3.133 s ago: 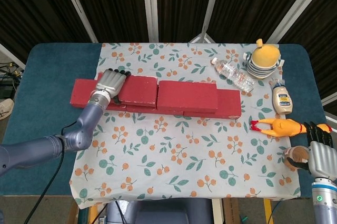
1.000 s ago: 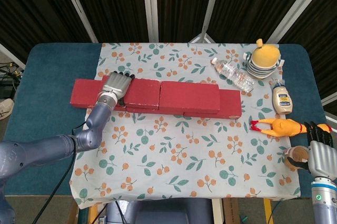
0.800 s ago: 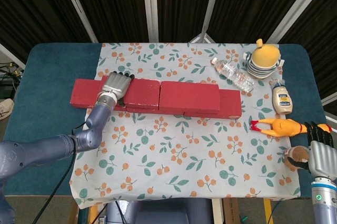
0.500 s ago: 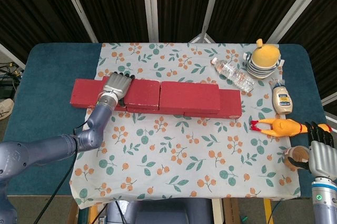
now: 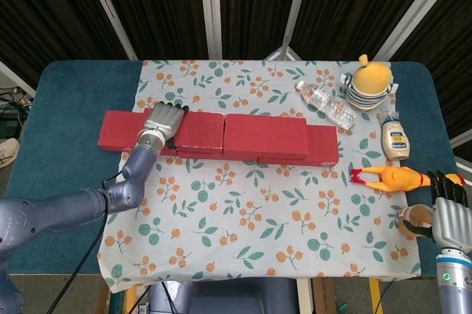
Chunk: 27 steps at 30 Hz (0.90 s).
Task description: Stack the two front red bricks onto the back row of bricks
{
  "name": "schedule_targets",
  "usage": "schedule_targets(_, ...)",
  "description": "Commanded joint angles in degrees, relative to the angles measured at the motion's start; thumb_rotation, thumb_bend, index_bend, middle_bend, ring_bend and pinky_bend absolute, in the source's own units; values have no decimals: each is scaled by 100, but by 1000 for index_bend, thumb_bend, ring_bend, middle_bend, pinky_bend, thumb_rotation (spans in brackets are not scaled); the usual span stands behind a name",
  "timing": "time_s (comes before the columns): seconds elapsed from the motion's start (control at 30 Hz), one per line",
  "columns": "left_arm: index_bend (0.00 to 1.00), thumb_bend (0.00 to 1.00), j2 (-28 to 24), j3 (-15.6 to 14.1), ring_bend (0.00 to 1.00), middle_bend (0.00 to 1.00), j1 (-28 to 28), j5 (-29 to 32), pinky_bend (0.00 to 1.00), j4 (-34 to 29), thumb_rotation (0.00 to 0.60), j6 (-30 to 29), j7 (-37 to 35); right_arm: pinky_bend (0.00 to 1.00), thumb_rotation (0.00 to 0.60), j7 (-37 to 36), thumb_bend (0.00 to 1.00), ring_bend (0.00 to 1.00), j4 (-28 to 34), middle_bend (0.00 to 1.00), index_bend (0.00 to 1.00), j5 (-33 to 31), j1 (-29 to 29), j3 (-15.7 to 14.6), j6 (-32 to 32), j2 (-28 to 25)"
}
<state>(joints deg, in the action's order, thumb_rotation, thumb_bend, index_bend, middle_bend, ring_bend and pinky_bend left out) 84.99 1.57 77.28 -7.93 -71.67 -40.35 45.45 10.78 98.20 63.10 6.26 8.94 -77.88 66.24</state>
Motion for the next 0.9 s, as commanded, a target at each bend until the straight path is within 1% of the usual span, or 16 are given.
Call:
schedule_targets(0.03, 145, 0, -5, -19, 142, 168, 33, 79, 179, -11, 600, 0, 43, 0, 600, 5, 63, 0, 0, 0, 4, -3, 0, 3, -6, 2)
schedule_targets(0.17, 111, 0, -5, -36, 85, 128, 80, 176, 156, -26, 600, -24, 103, 0, 600, 6, 64, 0, 1, 0, 4, -16, -2, 6, -7, -1)
schedule_targets(0.47, 77, 0, 42, -52, 64, 96, 118, 241, 156, -11, 600, -119, 175, 0, 600, 0, 63, 0, 7, 0, 4, -41, -6, 13, -3, -15)
schedule_targets(0.67, 73, 0, 55, -62, 63, 89, 152, 373, 156, -29, 600, -135, 254, 0, 600, 20, 63, 0, 25, 0, 4, -49, 2, 11, 14, -29)
schedule_targets(0.9, 48, 0, -10, -48, 22, 52, 209, 517, 155, -146, 600, -177, 346, 0, 600, 32, 63, 0, 32, 0, 4, -71, -7, 12, -1, -29)
